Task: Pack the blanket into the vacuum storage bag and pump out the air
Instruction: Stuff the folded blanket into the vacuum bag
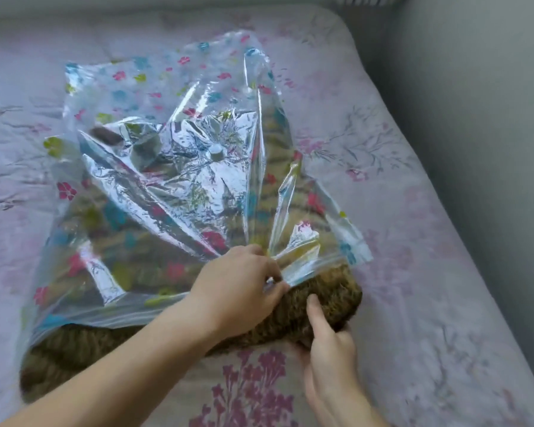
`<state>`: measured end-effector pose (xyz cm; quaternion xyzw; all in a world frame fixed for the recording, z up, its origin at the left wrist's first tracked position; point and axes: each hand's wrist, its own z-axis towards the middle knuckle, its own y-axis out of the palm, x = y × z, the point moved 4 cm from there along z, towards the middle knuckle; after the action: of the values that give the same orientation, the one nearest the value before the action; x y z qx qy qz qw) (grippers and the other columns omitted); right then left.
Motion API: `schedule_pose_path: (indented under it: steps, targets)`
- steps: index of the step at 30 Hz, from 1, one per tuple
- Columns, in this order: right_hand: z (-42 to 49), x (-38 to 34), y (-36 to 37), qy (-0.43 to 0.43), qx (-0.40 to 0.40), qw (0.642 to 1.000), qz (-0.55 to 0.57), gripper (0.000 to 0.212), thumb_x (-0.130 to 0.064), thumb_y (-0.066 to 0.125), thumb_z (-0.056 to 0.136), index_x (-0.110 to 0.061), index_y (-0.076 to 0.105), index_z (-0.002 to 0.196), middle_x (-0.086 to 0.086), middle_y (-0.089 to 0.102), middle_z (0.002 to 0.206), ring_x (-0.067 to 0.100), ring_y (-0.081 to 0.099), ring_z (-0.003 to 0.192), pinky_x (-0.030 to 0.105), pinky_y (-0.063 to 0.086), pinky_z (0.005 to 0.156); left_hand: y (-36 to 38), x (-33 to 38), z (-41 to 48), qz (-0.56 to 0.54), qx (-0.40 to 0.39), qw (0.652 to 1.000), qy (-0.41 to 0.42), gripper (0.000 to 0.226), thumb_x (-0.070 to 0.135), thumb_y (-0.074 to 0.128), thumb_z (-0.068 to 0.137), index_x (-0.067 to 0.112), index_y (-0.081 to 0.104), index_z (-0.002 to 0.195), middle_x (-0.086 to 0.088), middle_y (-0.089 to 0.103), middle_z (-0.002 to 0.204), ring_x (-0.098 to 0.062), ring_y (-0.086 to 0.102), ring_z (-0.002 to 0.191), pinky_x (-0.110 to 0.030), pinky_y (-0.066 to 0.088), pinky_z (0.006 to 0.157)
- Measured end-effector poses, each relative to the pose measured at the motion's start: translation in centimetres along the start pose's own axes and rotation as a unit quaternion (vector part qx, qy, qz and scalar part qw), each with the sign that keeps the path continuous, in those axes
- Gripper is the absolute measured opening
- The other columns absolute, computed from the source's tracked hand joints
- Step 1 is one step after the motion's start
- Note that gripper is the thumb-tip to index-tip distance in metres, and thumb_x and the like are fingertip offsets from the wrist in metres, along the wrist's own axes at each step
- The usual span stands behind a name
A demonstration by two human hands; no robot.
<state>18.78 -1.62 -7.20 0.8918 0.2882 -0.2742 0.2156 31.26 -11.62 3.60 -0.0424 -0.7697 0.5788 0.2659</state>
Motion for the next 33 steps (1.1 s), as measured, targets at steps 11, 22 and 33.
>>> schedule_pose_path:
  steps: [11, 22, 33]
  targets:
    - [0.7, -1.8, -2.8, 0.118, -0.112, 0.985, 0.065, 0.077, -0.076, 0.058, 0.070, -0.024, 0.068, 0.126, 0.009, 0.076, 0.113, 0.029, 0.075, 0.099, 0.056, 0.055, 0.096, 3.2, 6.3, 7.6, 0.010, -0.014, 0.997, 0.069, 0.025, 0.047, 0.061, 0.099, 0.034, 0.079, 0.112, 0.003, 0.058, 0.132, -0.023, 0.054, 0.122, -0.034, 0.048, 0.099]
    - [1.9, -0.6, -1.4, 0.161, -0.202, 0.954, 0.152, 0.075, -0.074, 0.050, 0.083, -0.021, 0.062, 0.136, 0.018, 0.073, 0.101, 0.032, 0.073, 0.079, 0.063, 0.055, 0.089, 3.8, 6.5, 9.4, -0.064, -0.034, 0.995, 0.062, 0.019, 0.026, 0.066, 0.099, 0.020, 0.083, 0.094, 0.002, 0.077, 0.096, -0.021, 0.067, 0.089, -0.038, 0.055, 0.084]
    - [6.2, -3.9, 2.7, 0.092, -0.181, 0.955, 0.215, 0.052, -0.059, 0.037, 0.101, -0.024, 0.072, 0.114, 0.012, 0.072, 0.104, 0.030, 0.069, 0.089, 0.048, 0.054, 0.084, 2.2, 7.0, 10.4, -0.067, 0.000, 0.996, 0.055, 0.019, 0.028, 0.064, 0.100, 0.018, 0.080, 0.095, -0.003, 0.074, 0.096, -0.027, 0.066, 0.091, -0.042, 0.054, 0.082]
